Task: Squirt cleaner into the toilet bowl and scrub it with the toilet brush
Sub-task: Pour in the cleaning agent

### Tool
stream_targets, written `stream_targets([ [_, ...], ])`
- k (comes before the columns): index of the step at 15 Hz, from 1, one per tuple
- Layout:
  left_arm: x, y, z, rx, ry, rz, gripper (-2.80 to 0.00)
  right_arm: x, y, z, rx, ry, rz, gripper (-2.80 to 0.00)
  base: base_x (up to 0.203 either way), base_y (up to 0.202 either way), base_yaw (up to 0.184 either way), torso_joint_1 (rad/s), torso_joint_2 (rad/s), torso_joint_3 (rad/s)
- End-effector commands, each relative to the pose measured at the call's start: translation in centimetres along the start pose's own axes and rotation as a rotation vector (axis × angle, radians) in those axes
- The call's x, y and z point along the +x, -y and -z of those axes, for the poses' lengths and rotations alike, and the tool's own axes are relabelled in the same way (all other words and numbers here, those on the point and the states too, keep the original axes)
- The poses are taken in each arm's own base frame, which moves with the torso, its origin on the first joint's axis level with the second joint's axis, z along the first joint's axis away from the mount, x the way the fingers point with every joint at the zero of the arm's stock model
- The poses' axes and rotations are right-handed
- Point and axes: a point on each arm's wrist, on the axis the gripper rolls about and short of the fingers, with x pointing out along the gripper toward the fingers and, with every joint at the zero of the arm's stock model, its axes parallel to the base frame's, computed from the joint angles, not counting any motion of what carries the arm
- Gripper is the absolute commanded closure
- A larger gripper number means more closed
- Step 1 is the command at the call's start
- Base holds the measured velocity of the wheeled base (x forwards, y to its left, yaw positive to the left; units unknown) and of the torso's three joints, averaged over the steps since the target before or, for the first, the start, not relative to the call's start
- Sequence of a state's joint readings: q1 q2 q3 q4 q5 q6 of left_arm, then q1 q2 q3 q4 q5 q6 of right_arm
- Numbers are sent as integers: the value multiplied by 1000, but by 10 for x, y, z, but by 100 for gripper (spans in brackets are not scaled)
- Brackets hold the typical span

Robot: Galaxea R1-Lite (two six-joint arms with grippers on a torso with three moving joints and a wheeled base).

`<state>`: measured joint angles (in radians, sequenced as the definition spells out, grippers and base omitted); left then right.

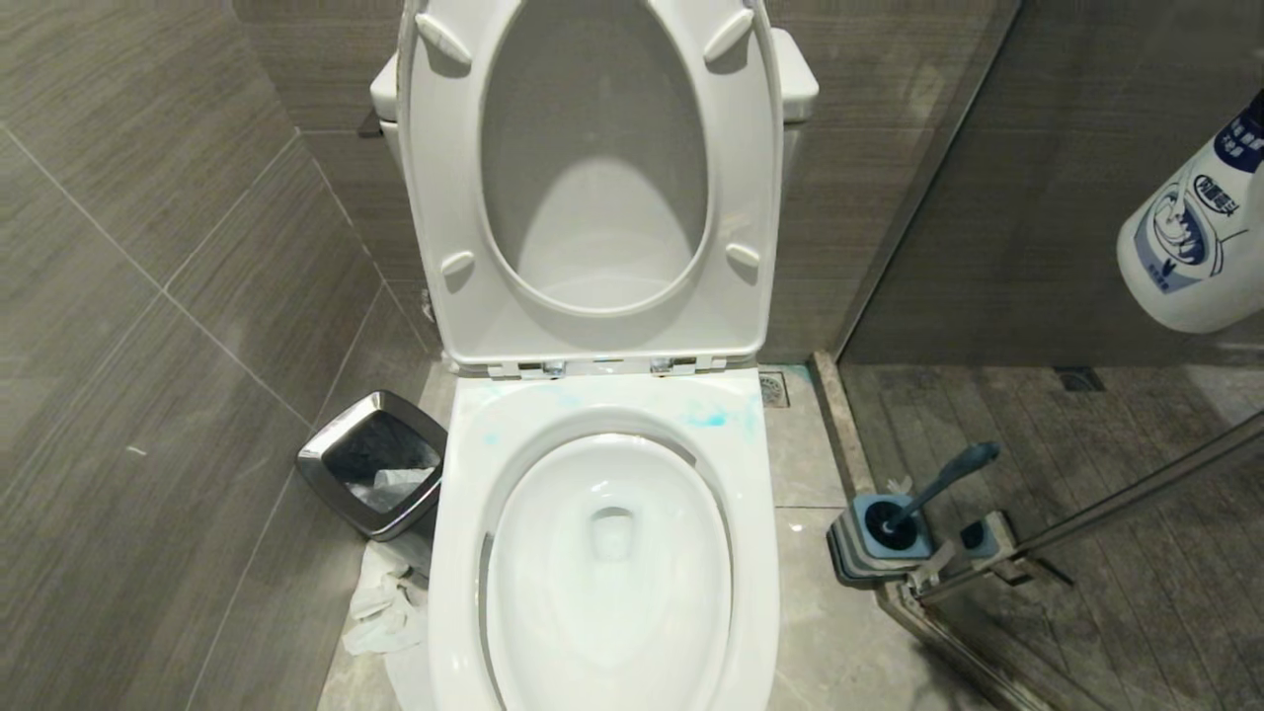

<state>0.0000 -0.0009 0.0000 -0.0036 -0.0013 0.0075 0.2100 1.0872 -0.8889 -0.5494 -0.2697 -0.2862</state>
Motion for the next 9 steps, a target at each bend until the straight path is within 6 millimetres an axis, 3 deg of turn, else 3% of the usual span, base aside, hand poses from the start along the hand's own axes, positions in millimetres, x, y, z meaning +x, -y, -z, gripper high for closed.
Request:
stream_targets([
  [1,0,0,0,0,-1,0,0,4,-2,3,-3,-12,5,0,0,0,0,5,2,70],
  [5,0,0,0,0,-1,0,0,22,-9,13,-13,-68,70,0,0,0,0,0,0,17],
  [9,0,0,0,0,-1,0,0,33,-51,13,38,-92,54,0,0,0,0,0,0,0],
])
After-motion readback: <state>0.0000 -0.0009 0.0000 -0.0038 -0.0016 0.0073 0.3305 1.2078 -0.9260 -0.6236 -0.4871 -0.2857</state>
